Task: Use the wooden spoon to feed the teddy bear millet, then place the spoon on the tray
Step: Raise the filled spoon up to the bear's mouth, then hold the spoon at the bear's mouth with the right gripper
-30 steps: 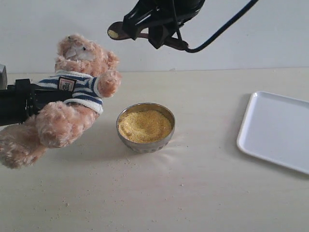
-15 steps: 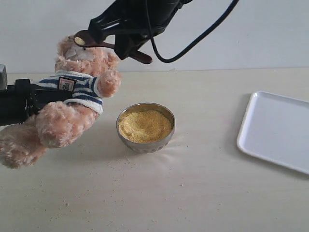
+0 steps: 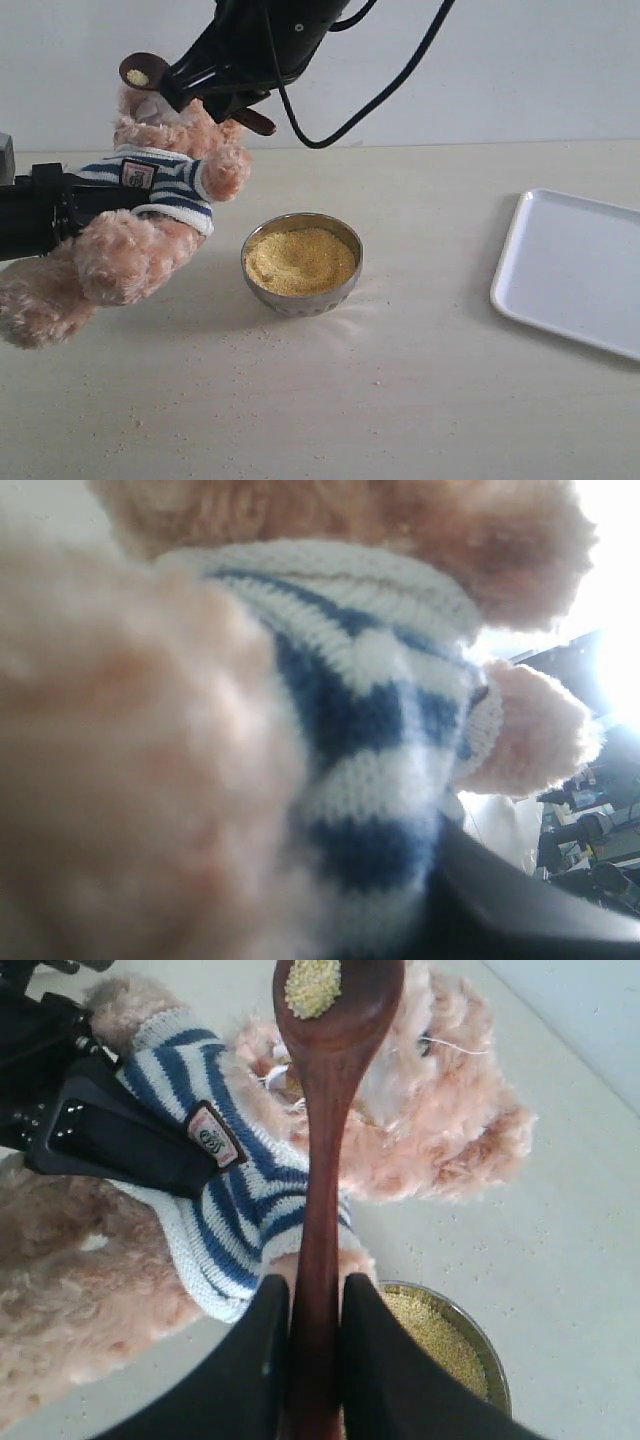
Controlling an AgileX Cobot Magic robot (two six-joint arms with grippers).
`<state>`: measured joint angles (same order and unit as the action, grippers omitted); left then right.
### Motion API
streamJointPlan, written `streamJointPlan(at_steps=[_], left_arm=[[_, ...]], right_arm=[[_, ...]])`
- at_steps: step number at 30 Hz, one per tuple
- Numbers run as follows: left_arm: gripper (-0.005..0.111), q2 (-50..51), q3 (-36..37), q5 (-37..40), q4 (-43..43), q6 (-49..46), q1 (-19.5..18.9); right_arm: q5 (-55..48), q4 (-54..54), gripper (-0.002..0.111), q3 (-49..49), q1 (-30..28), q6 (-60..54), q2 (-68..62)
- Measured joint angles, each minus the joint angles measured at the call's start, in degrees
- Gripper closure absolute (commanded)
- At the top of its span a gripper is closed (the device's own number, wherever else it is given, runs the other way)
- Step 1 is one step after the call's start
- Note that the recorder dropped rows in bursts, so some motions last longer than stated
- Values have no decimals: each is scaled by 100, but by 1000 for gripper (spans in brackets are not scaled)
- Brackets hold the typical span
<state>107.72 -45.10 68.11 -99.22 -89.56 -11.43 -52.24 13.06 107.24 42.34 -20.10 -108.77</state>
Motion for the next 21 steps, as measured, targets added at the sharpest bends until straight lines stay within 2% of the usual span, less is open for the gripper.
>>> streamJointPlan(at_steps=[7, 21], left_arm=[[102, 0, 0, 0, 0, 0, 0], [102, 0, 0, 0, 0, 0, 0]], right_arm=[[0, -516, 108, 0, 148, -250, -233], [170, -2987, 108, 0, 907, 56, -337]])
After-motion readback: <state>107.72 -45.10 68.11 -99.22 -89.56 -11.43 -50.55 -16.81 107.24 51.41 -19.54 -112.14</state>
